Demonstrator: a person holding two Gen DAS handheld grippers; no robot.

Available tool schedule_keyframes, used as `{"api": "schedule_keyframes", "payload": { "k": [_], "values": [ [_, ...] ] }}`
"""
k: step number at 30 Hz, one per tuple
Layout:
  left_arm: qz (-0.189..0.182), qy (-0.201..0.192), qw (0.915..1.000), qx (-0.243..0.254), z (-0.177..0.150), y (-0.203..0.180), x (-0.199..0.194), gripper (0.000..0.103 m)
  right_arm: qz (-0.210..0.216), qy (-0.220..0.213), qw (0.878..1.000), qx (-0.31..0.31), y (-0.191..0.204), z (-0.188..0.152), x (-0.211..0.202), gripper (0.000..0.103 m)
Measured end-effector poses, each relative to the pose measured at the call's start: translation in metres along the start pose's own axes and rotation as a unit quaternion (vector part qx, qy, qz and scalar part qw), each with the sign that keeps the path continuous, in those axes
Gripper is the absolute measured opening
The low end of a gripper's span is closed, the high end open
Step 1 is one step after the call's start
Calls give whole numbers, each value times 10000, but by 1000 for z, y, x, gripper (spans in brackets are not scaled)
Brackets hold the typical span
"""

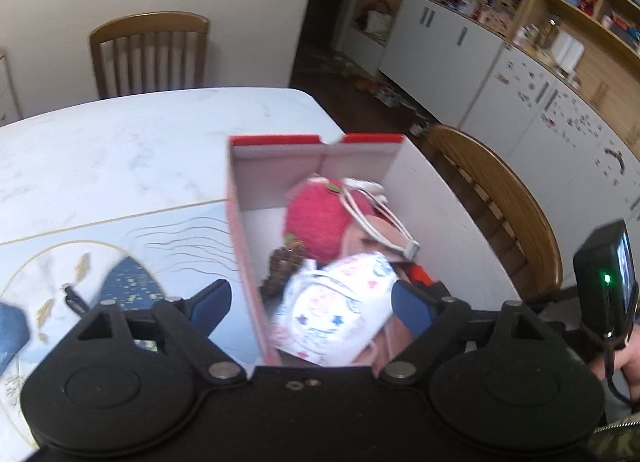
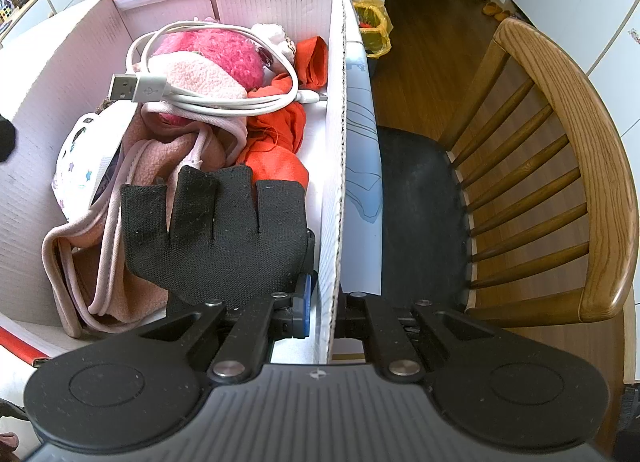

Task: Organize objects
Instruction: 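Open the left gripper to drop the floral cloth in the box, then move the left gripper to the black cable on the mat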

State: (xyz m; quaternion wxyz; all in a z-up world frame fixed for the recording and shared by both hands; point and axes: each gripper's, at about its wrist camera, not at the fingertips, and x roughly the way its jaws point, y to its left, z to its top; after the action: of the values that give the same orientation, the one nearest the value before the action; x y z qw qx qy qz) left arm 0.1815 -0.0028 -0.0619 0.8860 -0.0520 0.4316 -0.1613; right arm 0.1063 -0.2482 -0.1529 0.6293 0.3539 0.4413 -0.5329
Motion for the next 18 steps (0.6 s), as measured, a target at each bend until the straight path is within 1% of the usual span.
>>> {"api": "schedule_keyframes", "payload": {
  "k": [2, 5, 6, 11, 15, 16, 18],
  "values": [
    [21, -66, 9999, -90, 1, 7, -6, 89, -2, 1, 10000, -1, 0, 0, 0, 7],
    [304, -163, 9992, -196, 3, 20, -12, 99, -6, 5, 10000, 11, 1, 0, 0, 7],
    [425, -199, 9986, -251, 3, 25, -13, 101, -8, 3, 10000, 14, 0, 0, 0, 7],
    [886, -248, 9940, -589, 4, 57, -16, 102, -19, 7, 10000, 23, -3, 0, 2, 7],
    [1385, -334, 9865, -805, 4, 86, -16, 102, -26, 10, 10000, 35, -3, 0, 2, 7],
    [1487, -335, 9847, -841, 4, 92, -15, 102, -105, 17, 9997, 218, -2, 0, 2, 7],
    [1682, -277, 9813, -898, 2, 105, -11, 102, -119, 22, 9997, 216, -2, -1, 2, 7]
  ]
}}
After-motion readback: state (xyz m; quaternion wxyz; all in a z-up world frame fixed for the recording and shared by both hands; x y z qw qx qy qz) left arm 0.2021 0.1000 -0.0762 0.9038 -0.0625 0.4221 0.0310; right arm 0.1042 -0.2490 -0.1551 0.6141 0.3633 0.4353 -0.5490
